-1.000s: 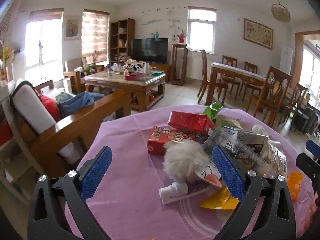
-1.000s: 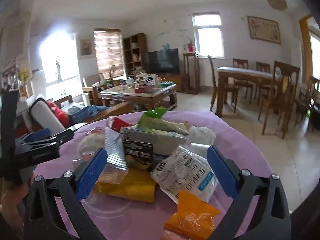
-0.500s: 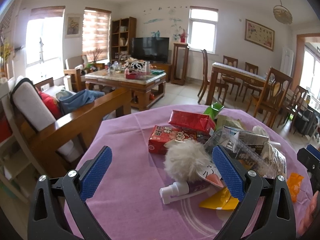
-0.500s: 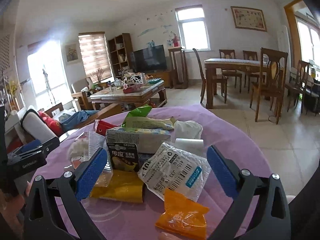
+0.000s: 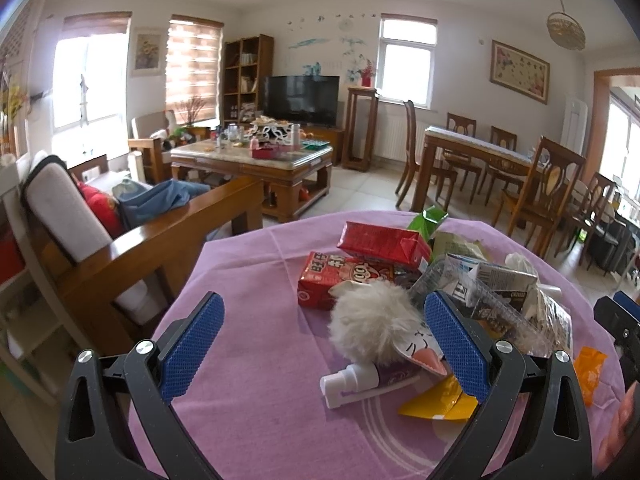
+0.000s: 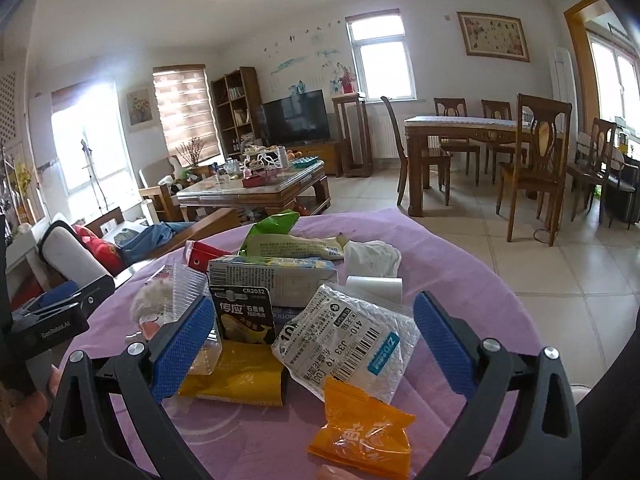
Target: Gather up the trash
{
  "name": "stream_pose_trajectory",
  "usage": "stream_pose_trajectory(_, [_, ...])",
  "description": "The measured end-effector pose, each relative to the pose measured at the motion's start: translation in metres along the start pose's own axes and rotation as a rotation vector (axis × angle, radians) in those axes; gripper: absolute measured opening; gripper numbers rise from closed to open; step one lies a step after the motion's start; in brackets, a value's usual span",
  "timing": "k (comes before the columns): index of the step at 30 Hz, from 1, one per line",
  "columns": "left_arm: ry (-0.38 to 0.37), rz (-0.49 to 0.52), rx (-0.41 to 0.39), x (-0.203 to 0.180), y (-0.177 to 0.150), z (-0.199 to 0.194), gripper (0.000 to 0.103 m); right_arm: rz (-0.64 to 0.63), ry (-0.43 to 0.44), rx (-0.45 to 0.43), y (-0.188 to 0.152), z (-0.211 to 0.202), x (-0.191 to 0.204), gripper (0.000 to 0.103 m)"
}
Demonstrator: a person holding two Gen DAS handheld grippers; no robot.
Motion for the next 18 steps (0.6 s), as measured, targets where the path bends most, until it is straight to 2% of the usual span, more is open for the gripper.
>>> stream_pose_trajectory(18, [0.000,0.000,-0.002,0.0002,-0.0003,-0.0002,0.099,0.002,-0.001,0.001,0.0015,-0.0033,-0.0024,0.098])
Point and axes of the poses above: each gripper's, at about its wrist camera, not at the fingertips, and z roughly the way its jaws point, x to its left, y to its top, the point moved 7 cm from there along z, roughly the way its jaws point, and after that the axes turned 4 degrees about x, right-handed, at the moved point
